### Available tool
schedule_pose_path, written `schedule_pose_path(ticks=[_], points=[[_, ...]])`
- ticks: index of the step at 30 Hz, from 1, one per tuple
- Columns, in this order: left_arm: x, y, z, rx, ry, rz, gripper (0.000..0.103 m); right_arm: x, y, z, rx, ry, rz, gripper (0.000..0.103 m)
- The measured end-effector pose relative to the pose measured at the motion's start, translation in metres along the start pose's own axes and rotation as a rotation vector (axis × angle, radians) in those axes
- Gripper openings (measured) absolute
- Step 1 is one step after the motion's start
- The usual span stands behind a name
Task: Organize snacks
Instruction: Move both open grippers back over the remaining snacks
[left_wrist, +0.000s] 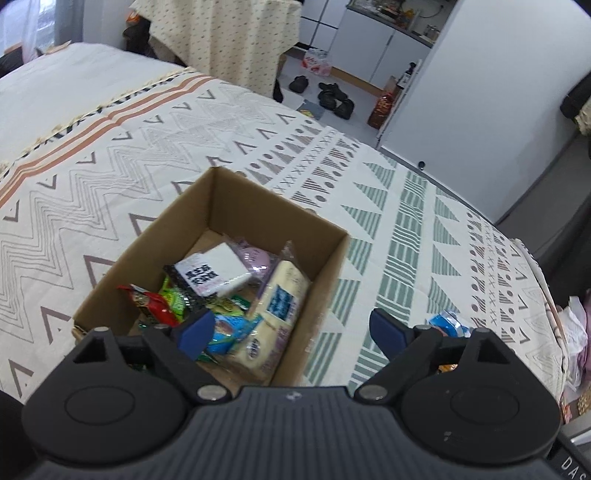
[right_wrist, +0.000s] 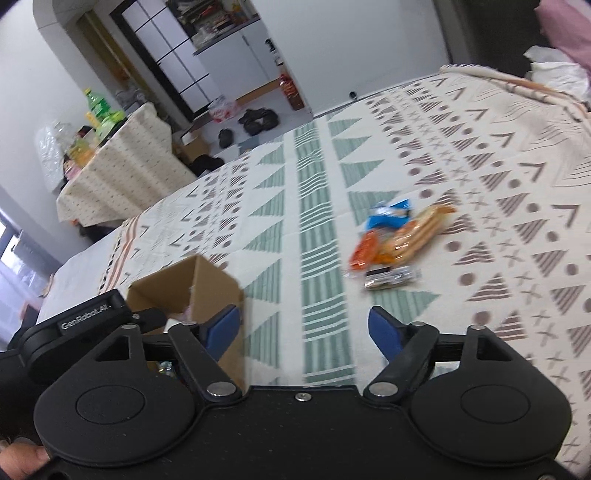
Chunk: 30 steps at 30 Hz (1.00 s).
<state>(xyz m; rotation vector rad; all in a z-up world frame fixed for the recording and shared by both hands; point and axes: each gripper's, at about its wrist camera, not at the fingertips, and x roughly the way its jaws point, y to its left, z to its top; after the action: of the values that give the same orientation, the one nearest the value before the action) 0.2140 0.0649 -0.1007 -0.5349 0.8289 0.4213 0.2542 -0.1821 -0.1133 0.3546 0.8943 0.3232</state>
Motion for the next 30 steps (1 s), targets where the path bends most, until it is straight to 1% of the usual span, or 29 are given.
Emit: schedule_pose_path(ticks=[3,5,7,9,12,18,24,27,30], points=[[-0.003,-0.011,-0.003,0.027,-0.009,-0.015,0.093,-0.006,-0.015,0.001,0.011,-0.016,-0.013,0.085],[-0.004,-0.02,-0.005,0.052,-0.012,-0.016,0.096,-0.009,-0.024,0.003,0.015,-0.025,-0.022,0.089],[-0.006,-0.032,-0.007,0.098,-0.023,-0.022,0.096,-0.011,-0.033,0.004,0.026,-0.034,-0.023,0.094],[-0.006,-0.045,-0.008,0.148,-0.02,-0.036,0.097,-0.013,-0.043,0.005,0.041,-0.039,-0.022,0.096],[-0.004,-0.06,-0.012,0.188,-0.001,-0.057,0.097,-0.014,-0.057,0.006,0.05,-0.047,-0.027,0.097],[0.006,-0.087,-0.02,0.241,0.05,-0.099,0.097,-0.012,-0.083,0.007,0.074,-0.054,-0.027,0.097],[0.02,-0.11,-0.026,0.305,0.078,-0.132,0.097,-0.003,-0.109,0.008,0.092,-0.057,-0.024,0.096],[0.03,-0.121,-0.029,0.332,0.095,-0.145,0.096,0.004,-0.121,0.007,0.106,-0.057,-0.013,0.094],[0.041,-0.13,-0.03,0.342,0.108,-0.151,0.095,0.013,-0.132,0.007,0.133,-0.045,0.008,0.086]])
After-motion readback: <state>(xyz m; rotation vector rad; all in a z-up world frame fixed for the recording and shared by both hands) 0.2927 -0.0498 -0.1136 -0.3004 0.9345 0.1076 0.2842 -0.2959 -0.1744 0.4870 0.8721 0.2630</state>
